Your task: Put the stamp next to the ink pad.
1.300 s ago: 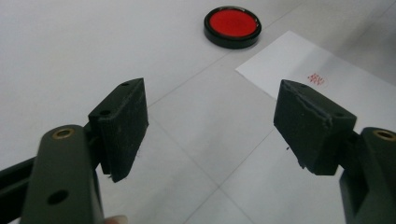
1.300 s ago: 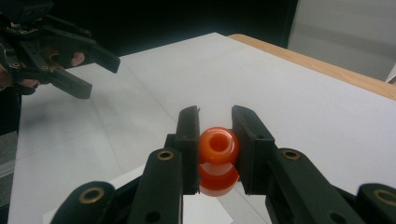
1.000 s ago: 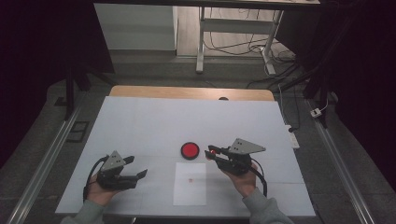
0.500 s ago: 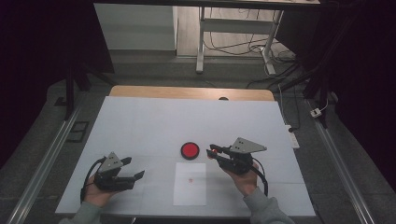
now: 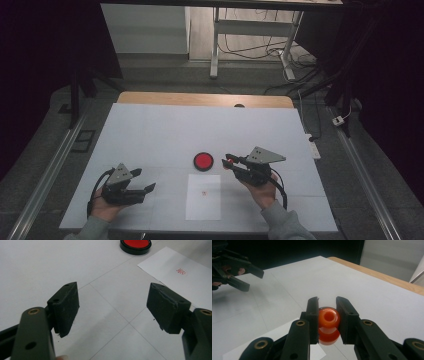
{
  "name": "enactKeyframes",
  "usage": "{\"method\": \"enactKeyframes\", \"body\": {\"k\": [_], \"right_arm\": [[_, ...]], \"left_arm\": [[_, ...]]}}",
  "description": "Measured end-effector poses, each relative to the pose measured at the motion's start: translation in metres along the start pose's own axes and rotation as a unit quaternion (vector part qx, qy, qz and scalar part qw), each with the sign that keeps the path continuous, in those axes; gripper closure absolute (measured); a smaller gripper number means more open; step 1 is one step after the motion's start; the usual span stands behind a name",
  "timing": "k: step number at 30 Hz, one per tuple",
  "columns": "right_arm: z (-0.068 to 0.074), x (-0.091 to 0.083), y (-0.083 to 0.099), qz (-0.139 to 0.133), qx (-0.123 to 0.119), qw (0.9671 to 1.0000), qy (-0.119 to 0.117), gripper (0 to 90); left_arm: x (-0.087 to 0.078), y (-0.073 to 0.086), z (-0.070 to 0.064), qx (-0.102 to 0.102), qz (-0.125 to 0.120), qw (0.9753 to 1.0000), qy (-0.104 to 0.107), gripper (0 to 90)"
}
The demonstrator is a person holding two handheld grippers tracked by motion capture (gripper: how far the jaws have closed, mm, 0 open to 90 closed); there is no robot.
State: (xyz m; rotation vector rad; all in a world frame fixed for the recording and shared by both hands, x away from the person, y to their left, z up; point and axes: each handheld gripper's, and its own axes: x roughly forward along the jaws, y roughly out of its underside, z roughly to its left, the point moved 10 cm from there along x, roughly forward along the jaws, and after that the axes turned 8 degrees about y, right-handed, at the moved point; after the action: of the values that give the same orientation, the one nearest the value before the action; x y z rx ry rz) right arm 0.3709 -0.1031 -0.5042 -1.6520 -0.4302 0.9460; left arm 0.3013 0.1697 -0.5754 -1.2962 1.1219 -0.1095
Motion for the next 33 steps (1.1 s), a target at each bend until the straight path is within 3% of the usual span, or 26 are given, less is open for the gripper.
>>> {"method": "enactKeyframes", "body": {"k": [17, 33], "right_arm": [[-0.024, 0.028, 0.023, 0.050, 0.002, 0.9981, 0.036, 72.0], [-0.031, 0.061, 0.052, 0.103, -0.008, 0.9936, 0.046, 71.9]], "left_arm": [[0.002, 0.000, -0.002, 0.003, 0.004, 1.0000, 0.002, 26.1], [0.003, 0.001, -0.002, 0.004, 0.007, 1.0000, 0.005, 26.1]]}}
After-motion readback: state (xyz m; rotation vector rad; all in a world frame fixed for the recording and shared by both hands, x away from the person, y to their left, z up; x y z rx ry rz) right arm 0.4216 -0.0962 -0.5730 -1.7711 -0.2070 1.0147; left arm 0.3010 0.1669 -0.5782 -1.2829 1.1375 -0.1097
